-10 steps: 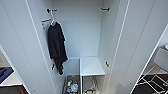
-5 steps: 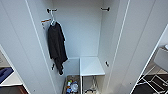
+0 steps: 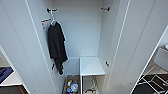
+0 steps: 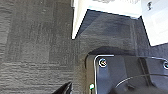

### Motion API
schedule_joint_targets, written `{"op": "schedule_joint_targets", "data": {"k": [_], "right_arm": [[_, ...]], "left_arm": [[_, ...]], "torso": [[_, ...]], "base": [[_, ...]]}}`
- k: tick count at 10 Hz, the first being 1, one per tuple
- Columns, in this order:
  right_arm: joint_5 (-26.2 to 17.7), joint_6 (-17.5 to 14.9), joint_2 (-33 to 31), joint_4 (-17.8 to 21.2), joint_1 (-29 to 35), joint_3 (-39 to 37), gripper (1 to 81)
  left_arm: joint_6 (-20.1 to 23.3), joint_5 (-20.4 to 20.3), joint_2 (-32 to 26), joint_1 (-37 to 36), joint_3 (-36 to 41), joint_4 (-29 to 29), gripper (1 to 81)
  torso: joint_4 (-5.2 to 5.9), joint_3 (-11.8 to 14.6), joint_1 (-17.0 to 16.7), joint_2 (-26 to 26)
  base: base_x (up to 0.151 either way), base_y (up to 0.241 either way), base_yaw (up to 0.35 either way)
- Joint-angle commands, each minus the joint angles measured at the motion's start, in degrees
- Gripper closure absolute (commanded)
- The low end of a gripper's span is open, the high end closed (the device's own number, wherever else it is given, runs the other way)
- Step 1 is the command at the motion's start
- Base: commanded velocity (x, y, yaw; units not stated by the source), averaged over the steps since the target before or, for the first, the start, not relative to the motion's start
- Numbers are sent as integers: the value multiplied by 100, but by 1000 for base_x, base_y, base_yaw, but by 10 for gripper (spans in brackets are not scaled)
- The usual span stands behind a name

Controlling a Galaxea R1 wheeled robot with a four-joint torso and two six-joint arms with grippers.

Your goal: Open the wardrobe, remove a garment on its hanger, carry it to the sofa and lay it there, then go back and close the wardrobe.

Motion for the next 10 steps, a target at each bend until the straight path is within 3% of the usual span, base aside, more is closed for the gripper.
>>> {"op": "schedule_joint_targets", "data": {"k": [1, 4, 6, 8, 10], "right_arm": [[-30, 551, -818, 63, 1141, -307, 10], [-162, 1131, -1285, 63, 2020, -510, 10], [-531, 1352, -1479, 63, 2696, -527, 10], [-864, 1545, -1523, 71, 3286, -554, 10], [-1067, 1896, -1427, 80, 3726, -554, 10]], "left_arm": [[-974, 36, -1181, -992, 59, -37, 10], [-1608, 115, -2044, -1696, -258, -45, 10], [-1714, 326, -2335, -2336, -433, -37, 10], [-1714, 1343, -2169, -3365, -934, -2, 10], [-1714, 2004, -1967, -4288, -970, 34, 10]], "torso": [[0, 0, 0, 0], [0, -2, 2, 2], [0, -5, 5, 7], [0, -6, 7, 9], [0, -11, 9, 11]], "base": [[0, 0, 0], [0, 0, 0], [0, 0, 0], [0, 0, 0], [0, 0, 0]]}}
